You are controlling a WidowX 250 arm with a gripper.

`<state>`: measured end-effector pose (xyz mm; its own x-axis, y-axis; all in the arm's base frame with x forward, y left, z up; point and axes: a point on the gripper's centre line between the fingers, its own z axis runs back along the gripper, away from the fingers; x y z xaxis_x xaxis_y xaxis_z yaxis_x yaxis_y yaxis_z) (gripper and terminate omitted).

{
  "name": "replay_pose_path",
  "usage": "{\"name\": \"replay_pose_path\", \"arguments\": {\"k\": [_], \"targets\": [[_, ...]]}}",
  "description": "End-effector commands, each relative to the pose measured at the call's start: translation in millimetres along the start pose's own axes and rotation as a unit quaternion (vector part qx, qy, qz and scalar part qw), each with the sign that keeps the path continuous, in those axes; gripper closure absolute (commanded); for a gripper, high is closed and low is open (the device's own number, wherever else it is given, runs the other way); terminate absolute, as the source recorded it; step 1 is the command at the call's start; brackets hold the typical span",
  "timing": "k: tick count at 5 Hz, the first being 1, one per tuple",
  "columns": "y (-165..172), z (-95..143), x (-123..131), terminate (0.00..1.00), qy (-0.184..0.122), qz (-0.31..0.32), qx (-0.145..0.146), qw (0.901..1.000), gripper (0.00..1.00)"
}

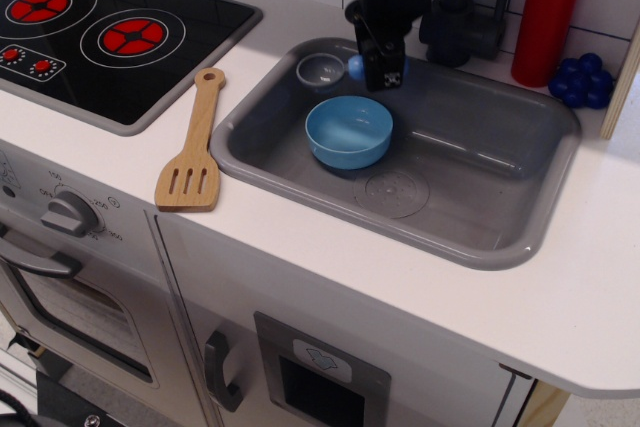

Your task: Put spoon in bowl sink

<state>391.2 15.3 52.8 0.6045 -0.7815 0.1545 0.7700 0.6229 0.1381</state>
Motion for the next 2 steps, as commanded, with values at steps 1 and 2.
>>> {"name": "replay_pose_path", "arguments": {"k": [1,2], "targets": [[9.1,-4.5,1.5,0.0,-0.023,0.007,0.015,0.9996,1.0],[4.1,-15.5,-0.6,0.0,-0.017,-0.001,0.026,0.9995,1.0]]}}
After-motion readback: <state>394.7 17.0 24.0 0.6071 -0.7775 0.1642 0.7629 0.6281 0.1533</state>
